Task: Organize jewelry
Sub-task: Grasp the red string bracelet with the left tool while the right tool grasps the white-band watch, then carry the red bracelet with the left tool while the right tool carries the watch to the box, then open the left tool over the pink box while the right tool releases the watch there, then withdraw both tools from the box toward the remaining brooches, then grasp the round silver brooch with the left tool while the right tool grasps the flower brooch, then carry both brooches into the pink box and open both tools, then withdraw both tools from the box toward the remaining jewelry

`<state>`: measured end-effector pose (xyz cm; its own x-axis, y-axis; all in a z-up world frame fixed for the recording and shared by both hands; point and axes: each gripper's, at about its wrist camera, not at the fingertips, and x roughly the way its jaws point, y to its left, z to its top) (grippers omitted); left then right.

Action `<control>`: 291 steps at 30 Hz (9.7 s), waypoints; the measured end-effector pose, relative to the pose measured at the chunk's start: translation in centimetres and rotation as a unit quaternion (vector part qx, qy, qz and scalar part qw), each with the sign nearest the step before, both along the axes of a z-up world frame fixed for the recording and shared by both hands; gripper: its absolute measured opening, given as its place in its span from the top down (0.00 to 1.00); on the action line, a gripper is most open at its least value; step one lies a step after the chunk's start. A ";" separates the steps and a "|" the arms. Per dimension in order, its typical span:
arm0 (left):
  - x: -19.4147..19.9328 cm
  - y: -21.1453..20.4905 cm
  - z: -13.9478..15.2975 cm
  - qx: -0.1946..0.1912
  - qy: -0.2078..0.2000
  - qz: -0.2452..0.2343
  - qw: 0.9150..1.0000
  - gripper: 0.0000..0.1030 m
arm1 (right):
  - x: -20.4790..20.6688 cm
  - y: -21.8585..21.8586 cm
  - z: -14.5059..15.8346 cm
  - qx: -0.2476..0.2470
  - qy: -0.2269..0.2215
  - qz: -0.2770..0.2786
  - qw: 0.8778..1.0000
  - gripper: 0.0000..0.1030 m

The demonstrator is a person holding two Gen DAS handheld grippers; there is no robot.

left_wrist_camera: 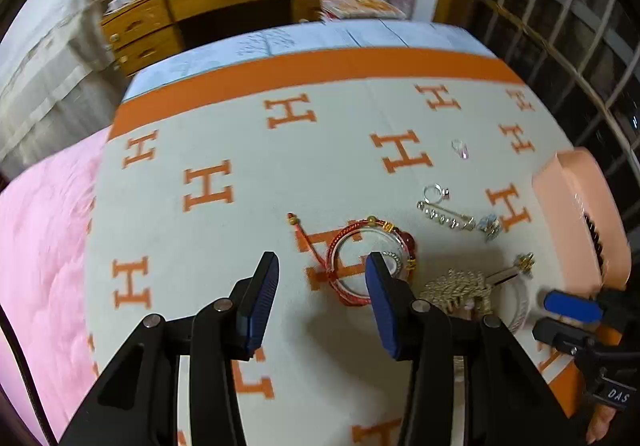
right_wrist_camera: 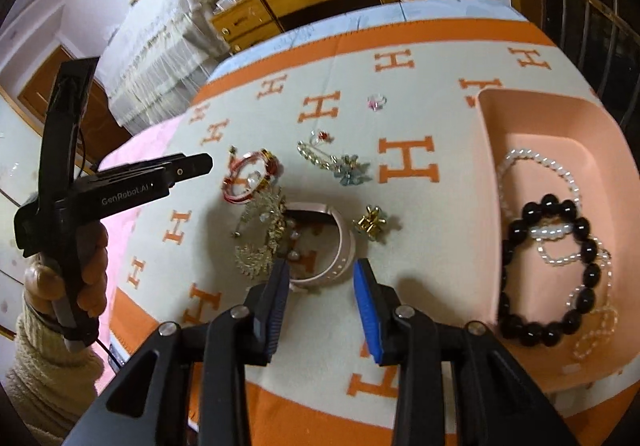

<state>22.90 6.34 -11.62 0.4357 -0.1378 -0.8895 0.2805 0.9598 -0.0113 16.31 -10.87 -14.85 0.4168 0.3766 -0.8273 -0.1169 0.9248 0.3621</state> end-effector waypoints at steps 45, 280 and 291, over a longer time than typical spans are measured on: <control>0.4 -2.4 4.7 -0.034 -0.027 -0.062 0.997 0.96 | -2.0 -1.0 6.7 -0.080 -0.210 -0.037 0.974 0.95; -11.5 -22.6 1.4 -0.090 -0.063 -0.145 0.983 0.47 | -7.1 -15.3 2.0 -0.067 -0.093 -0.105 0.988 0.80; -12.6 -19.5 3.1 -0.079 -0.101 -0.113 0.985 0.25 | -7.5 -14.2 3.0 -0.056 -0.105 -0.099 0.988 0.80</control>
<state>10.25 -13.20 -8.53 0.5441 -0.3812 -0.7474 0.4983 0.8635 -0.0777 8.84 -25.06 -11.86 0.6392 0.1823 -0.7471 0.0079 0.9699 0.2434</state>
